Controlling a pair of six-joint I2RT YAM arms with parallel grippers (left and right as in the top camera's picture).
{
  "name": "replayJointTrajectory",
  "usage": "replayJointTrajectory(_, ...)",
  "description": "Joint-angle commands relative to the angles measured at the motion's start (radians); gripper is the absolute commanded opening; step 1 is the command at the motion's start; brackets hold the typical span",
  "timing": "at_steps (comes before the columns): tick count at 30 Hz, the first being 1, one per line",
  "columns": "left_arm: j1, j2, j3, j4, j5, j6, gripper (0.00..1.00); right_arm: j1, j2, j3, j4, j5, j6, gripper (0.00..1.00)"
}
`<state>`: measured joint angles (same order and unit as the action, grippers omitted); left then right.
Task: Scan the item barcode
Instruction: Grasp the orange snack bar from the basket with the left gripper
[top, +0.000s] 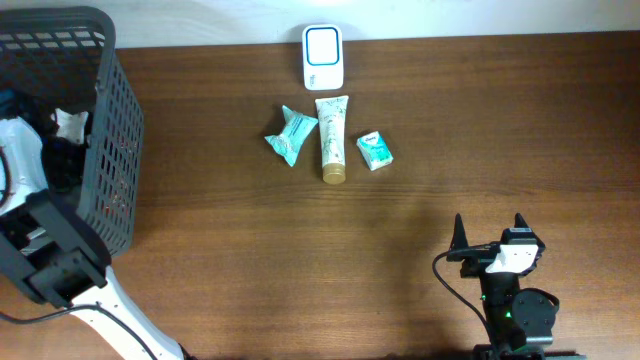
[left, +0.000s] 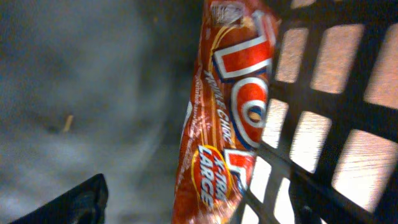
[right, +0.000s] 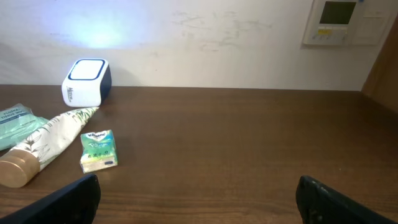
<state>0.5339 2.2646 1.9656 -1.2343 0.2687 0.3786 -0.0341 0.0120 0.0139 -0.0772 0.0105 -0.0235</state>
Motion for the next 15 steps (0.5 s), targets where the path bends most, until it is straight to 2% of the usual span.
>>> replayJointTrajectory(1, -0.006, 0.055, -0.004, -0.009, -0.015, 0.016, 0.84, -0.006, -0.006, -0.008, -0.004, 0.002, 0.002, 0.99)
replayJointTrajectory(3, -0.006, 0.080, -0.004, -0.011, -0.027, 0.017, 0.72, -0.006, -0.006, -0.008, -0.004, 0.002, 0.002, 0.99)
replayJointTrajectory(5, -0.006, 0.100, -0.013, -0.007, -0.078, 0.016, 0.69, -0.006, -0.006, -0.008, -0.004, 0.002, 0.002, 0.99)
replayJointTrajectory(6, -0.006, 0.100, -0.018, 0.002, -0.102, 0.016, 0.42, -0.006, -0.006, -0.008, -0.004, 0.002, 0.002, 0.99)
replayJointTrajectory(8, -0.003, 0.100, -0.018, 0.016, -0.113, 0.014, 0.05, -0.006, -0.006, -0.008, -0.004, 0.002, 0.002, 0.99)
replayJointTrajectory(9, 0.001, 0.100, -0.018, 0.024, -0.113, 0.003, 0.00, -0.006, -0.006, -0.008, -0.004, 0.002, 0.002, 0.99)
replayJointTrajectory(11, 0.010, 0.100, -0.001, 0.029, -0.113, -0.015, 0.00, -0.006, -0.006, -0.008, -0.004, 0.002, 0.002, 0.99)
replayJointTrajectory(13, 0.027, 0.096, 0.087, 0.021, -0.112, -0.125, 0.00, -0.006, -0.006, -0.008, -0.004, 0.002, 0.002, 0.99)
replayJointTrajectory(15, 0.048, 0.086, 0.251, -0.008, -0.104, -0.256, 0.00, -0.006, -0.006, -0.008, -0.004, 0.002, 0.002, 0.99)
